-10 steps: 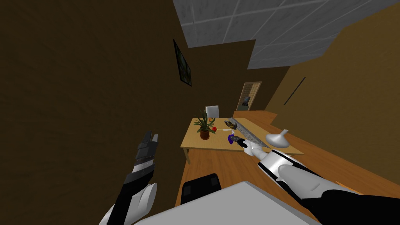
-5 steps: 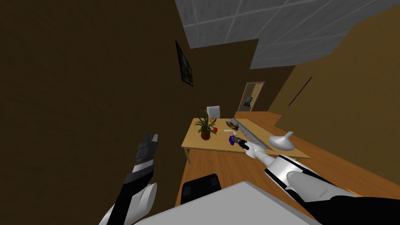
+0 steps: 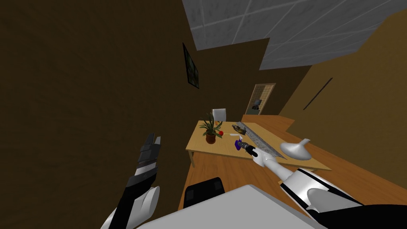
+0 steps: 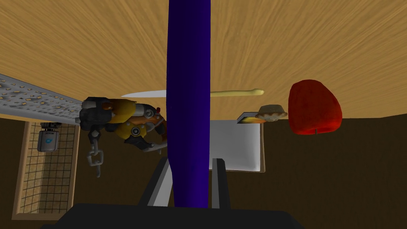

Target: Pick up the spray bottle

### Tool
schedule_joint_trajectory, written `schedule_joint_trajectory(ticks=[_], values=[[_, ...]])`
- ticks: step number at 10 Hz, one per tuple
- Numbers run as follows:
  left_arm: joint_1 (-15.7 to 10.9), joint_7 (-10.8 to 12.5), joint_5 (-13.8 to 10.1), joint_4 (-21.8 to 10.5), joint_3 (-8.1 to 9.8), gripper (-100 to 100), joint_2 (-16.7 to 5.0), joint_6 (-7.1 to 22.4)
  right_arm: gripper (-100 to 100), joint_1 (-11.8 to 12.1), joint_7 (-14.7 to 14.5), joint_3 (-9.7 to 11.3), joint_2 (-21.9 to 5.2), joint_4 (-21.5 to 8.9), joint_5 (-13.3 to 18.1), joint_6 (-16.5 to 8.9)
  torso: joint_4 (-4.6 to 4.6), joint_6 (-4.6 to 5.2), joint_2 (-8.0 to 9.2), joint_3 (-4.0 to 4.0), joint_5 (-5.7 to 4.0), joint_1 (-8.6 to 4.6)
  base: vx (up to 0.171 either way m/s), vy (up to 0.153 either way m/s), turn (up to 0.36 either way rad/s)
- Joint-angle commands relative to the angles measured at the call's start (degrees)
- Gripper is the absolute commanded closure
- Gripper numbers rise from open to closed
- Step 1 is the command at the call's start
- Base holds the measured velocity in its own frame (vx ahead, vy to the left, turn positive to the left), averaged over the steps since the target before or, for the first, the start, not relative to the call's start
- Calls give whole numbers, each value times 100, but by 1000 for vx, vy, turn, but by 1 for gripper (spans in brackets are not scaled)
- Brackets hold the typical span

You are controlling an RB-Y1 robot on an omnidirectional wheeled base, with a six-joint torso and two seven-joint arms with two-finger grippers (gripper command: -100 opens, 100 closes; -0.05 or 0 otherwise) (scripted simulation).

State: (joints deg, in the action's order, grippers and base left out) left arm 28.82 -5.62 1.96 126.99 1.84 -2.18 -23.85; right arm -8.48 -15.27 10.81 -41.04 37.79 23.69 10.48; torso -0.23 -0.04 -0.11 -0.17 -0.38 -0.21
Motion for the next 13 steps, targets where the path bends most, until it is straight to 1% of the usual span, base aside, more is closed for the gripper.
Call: schedule_joint_trajectory(ticks=[1,2,4,5,6,7,8,9,10,11,12,13], values=[[0,0,0,0,0,0,0,0,100,169,-19,-31,24,110,-2,-29,0,0,0,0,0,0,7,0,-6],[0,0,0,0,0,0,0,0,100,359,-71,-224,-7,338,-105,-194,-11,8,5,-3,-12,-4,14,2,135],[0,0,0,0,0,0,0,0,100,651,-71,-224,-7,622,-105,-194,-15,8,0,-8,-18,-12,15,-8,43],[0,0,0,0,0,0,0,0,100,854,-123,-417,-39,897,-208,-360,-21,16,3,-9,-24,-17,19,-4,89],[0,0,0,0,0,0,0,0,100,1101,-123,-417,-39,1134,-208,-360,-20,14,2,-9,-24,-19,21,-12,99],[0,0,0,0,0,0,0,0,100,1297,-176,-609,-70,1387,-312,-526,-23,15,1,-11,-27,-23,23,-12,159],[0,0,0,0,0,0,0,0,100,1422,-176,-609,-70,1402,-312,-526,-20,13,-4,-12,-24,-26,25,-19,93],[0,0,0,0,0,0,0,0,100,1605,-176,-609,-70,1578,-312,-526,-23,17,-2,-12,-25,-26,16,-12,-4],[0,0,0,0,0,0,0,0,100,1809,-228,-802,-102,1835,-415,-691,-24,20,2,-11,-26,-23,22,-7,125],[0,0,0,0,0,0,0,0,100,2000,-228,-802,-102,2017,-415,-691,-23,18,0,-12,-24,-24,22,-12,84],[0,0,0,0,0,0,0,0,100,2095,-228,-802,-102,2158,-415,-691,-25,20,-1,-13,-26,-25,10,-8,-3],[0,0,0,0,0,0,0,0,100,2282,-280,-994,-133,2320,-518,-857,-25,20,3,-11,-27,-22,14,-7,134]])
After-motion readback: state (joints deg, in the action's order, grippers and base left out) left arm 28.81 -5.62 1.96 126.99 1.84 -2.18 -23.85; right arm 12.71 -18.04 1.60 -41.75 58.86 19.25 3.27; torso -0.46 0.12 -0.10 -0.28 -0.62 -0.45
